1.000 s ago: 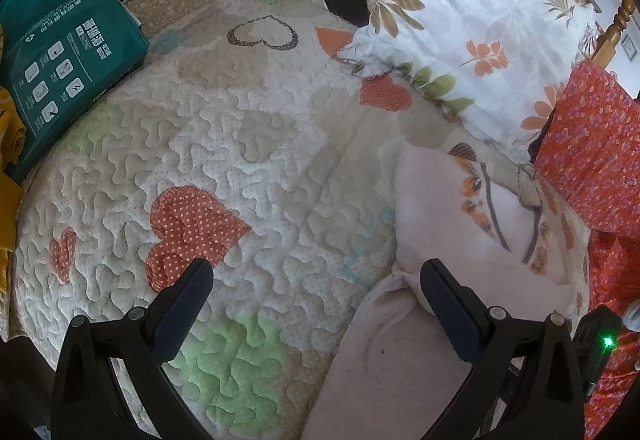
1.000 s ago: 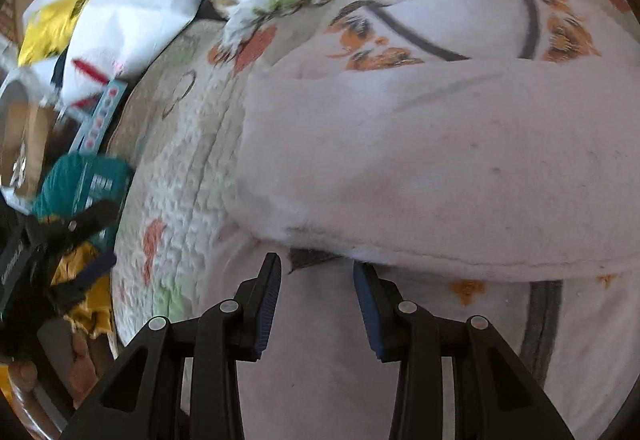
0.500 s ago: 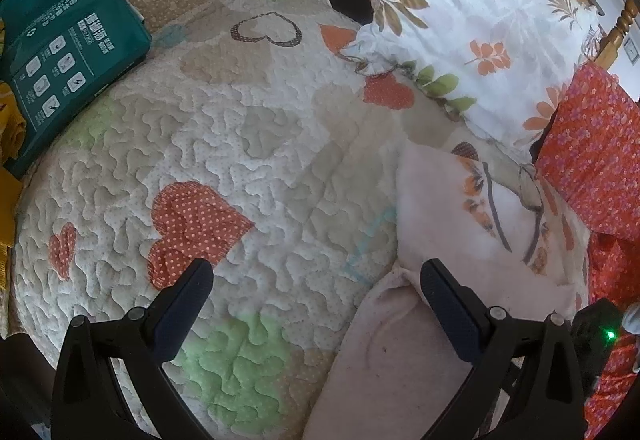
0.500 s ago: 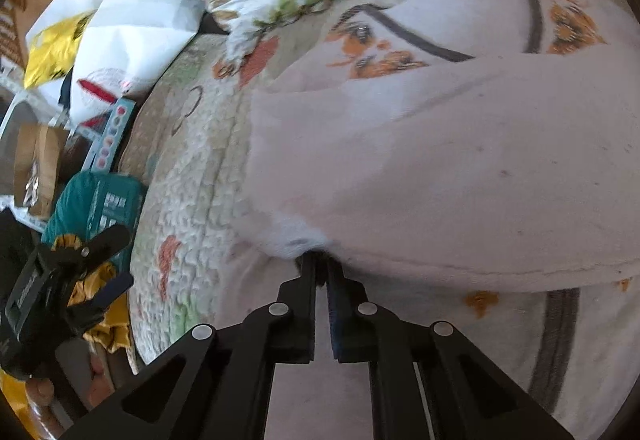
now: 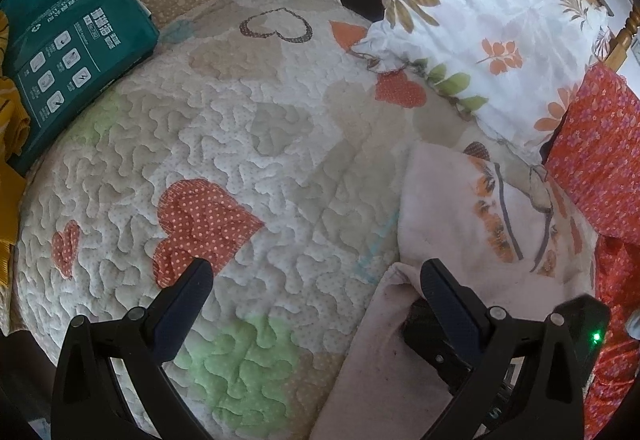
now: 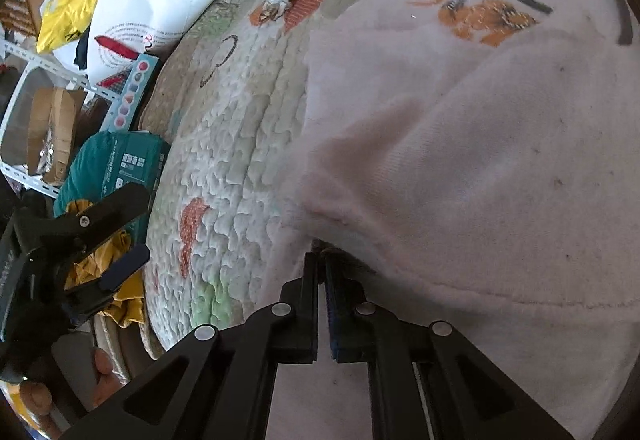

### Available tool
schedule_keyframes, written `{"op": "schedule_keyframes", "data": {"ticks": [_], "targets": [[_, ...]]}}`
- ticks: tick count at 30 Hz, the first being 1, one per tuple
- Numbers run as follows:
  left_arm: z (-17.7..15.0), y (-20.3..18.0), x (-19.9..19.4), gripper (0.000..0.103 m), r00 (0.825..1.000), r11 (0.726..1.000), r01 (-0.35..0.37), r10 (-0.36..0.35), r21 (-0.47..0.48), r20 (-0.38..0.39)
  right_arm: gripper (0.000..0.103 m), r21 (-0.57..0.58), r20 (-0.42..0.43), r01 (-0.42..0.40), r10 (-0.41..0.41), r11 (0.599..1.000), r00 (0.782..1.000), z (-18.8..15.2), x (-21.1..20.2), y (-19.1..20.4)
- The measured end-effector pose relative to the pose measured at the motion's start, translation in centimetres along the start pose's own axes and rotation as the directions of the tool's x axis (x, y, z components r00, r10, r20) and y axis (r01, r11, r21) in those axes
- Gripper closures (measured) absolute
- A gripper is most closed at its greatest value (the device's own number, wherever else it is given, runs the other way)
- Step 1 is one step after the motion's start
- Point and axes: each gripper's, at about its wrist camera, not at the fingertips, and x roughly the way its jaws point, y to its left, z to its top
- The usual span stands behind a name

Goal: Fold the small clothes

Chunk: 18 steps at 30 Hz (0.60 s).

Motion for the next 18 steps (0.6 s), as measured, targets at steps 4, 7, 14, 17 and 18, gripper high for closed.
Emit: {"op": "schedule_keyframes", "data": {"ticks": [4, 7, 14, 17, 18], "targets": [[-0.1, -0.7, 0.1, 0.0, 1.0, 1.0, 0.011, -0.01, 0.009, -0.005, 0.094, -0.054, -0.007, 0.002, -0.003, 0.999, 1.0, -0.5, -3.0, -0.5], [-0.2, -1.1, 0.1, 0.0, 1.0, 1.0, 0.012, -0.012, 0.024, -0.009, 0.089, -0.122, 0.086, 0.063, -0.053, 0.991, 0.995, -0.7, -9.1, -1.9], [-0.6, -1.5, 0.8, 0.0, 1.0, 1.0, 0.006, -0.006, 0.018, -0.028, 0.067, 0.049, 0.306, 0.483, -0.474, 0.874, 0.826, 1.4, -21.0, -11.8], [-0.6, -2.1, 1.1, 0.0, 0.999, 1.0, 0.006, -0.005, 0.025, -0.032, 0.067, 0.109, 0.28, 0.539, -0.546, 0.835, 0.79, 2.0, -21.9, -15.1], [-0.6, -2.3, 1.1, 0.0, 0.999, 1.0, 0.007, -0.006, 0.028, -0.032, 0.067, 0.124, 0.26, 0.545, -0.557, 0.829, 0.789, 2.1, -21.8, -16.1]]}}
